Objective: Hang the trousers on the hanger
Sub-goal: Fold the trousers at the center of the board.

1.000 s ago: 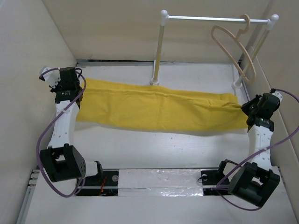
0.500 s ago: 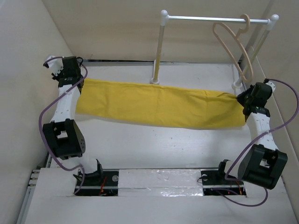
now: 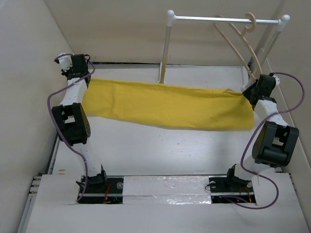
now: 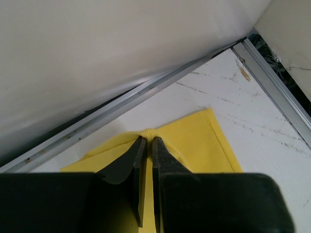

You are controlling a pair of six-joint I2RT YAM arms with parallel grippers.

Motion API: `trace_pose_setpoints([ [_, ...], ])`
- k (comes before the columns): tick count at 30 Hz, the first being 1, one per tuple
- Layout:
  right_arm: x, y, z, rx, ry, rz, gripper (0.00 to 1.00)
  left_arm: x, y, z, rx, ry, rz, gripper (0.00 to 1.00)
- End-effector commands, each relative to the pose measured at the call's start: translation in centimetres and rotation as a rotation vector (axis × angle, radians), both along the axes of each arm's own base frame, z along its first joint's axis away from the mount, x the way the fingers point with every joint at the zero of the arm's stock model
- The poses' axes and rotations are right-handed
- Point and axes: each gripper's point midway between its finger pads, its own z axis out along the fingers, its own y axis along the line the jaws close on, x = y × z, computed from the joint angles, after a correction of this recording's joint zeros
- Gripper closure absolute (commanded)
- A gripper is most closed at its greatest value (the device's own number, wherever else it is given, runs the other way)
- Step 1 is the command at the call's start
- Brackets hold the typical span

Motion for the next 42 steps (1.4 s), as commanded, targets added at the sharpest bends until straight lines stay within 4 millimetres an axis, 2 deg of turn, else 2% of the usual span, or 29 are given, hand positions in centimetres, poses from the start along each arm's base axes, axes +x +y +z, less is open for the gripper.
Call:
trace_pose_setpoints([
  [1,3.5,-2.2,4.8,-0.105,-0.148,-0.064,1.00,2.2,2.0,2.7,0.062,-0.090,0.023,1.00],
  [3,4.4,-1.8,4.5,-0.105,-0.144,-0.052,1.00,3.5,1.7,2.2,0.051,-0.086,-0.006,1.00],
  [7,5.7,-1.3,3.4,-0.099,-0.135,-0.041,0.97,5.0,1.6,-0.6,0.028,-0.022,-0.035,0.81],
  [8,5.8,-1.2,3.4,-0.097,-0.139,-0.036,0.95,5.3,1.4,-0.6,0.023,-0.024,-0.055,0.78],
  [9,6.2,-0.7,3.6,-0.096,-0.144,-0.017,0.88,5.4,1.3,-0.8,0.025,-0.018,-0.066,0.74],
  [10,6.3,-0.3,3.6,-0.094,-0.142,0.009,0.84,5.5,1.2,-0.4,0.029,-0.031,-0.075,0.61],
  [11,6.3,-0.1,3.7,-0.090,-0.144,0.019,0.78,5.5,1.0,-0.8,0.022,-0.025,-0.090,0.55],
  [12,6.3,0.6,4.0,-0.087,-0.147,0.035,0.63,5.3,0.9,-0.9,0.020,-0.018,-0.093,0.52],
  [14,5.8,1.7,3.6,-0.072,-0.145,0.069,0.48,4.9,0.6,-0.5,0.009,-0.028,-0.104,0.51],
  [15,5.5,2.5,4.6,-0.071,-0.175,0.087,0.36,4.3,0.3,-1.3,-0.002,-0.010,-0.107,0.51],
  [16,5.3,3.0,5.2,-0.067,-0.205,0.105,0.31,3.8,0.1,-0.5,-0.006,-0.031,-0.107,0.51],
  [17,4.5,3.9,4.2,-0.053,-0.196,0.123,0.27,3.5,-0.2,-0.6,-0.020,-0.035,-0.116,0.51],
  [18,3.9,4.9,5.5,-0.056,-0.236,0.145,0.22,2.5,-0.5,-1.6,-0.036,-0.013,-0.120,0.50],
  [19,3.6,5.8,6.0,-0.053,-0.269,0.176,0.20,1.8,-0.9,-0.8,-0.051,-0.037,-0.119,0.51],
  [20,2.6,6.5,4.6,-0.044,-0.246,0.192,0.19,1.3,-1.4,-1.0,-0.074,-0.040,-0.129,0.51],
  [21,1.8,7.3,5.5,-0.053,-0.273,0.207,0.15,0.1,-1.9,-2.7,-0.103,-0.008,-0.132,0.51],
  [22,1.3,8.2,5.4,-0.040,-0.283,0.250,0.15,-0.7,-2.4,-2.3,-0.122,-0.024,-0.140,0.51],
  [23,0.7,9.1,5.2,-0.030,-0.295,0.273,0.15,-1.2,-3.1,-3.1,-0.161,-0.020,-0.152,0.50],
  [24,-0.5,9.6,3.1,-0.012,-0.268,0.288,0.14,-2.5,-3.6,-4.8,-0.192,0.021,-0.151,0.48],
  [25,-1.3,10.5,4.0,-0.008,-0.310,0.326,0.14,-3.3,-4.0,-4.9,-0.206,0.027,-0.156,0.46],
  [26,-1.9,11.0,3.7,0.005,-0.321,0.345,0.14,-3.9,-4.5,-5.6,-0.229,0.041,-0.167,0.44],
  [27,-3.1,12.1,1.8,0.024,-0.300,0.376,0.14,-5.2,-4.9,-7.1,-0.247,0.079,-0.162,0.43],
  [28,-3.8,12.6,2.4,0.023,-0.332,0.401,0.15,-6.0,-5.1,-7.3,-0.255,0.090,-0.165,0.38],
  [30,-5.0,13.2,1.7,0.021,-0.331,0.429,0.18,-7.6,-5.1,-8.8,-0.304,0.119,-0.148,0.36],
  [31,-5.8,13.6,0.8,0.028,-0.322,0.447,0.18,-8.0,-5.5,-9.0,-0.320,0.117,-0.156,0.32],
  [33,-6.7,14.5,1.2,0.016,-0.340,0.491,0.19,-8.7,-6.4,-10.1,-0.366,0.125,-0.165,0.29],
  [34,-7.4,15.1,0.6,0.027,-0.331,0.521,0.19,-8.7,-6.7,-10.5,-0.381,0.123,-0.167,0.27],
  [39,-8.9,17.1,1.9,0.017,-0.380,0.585,0.18,-8.9,-8.0,-13.1,-0.473,0.146,-0.164,0.27],
  [42,-9.3,17.7,1.1,0.026,-0.361,0.603,0.18,-9.1,-8.0,-14.1,-0.486,0.148,-0.143,0.27],
])
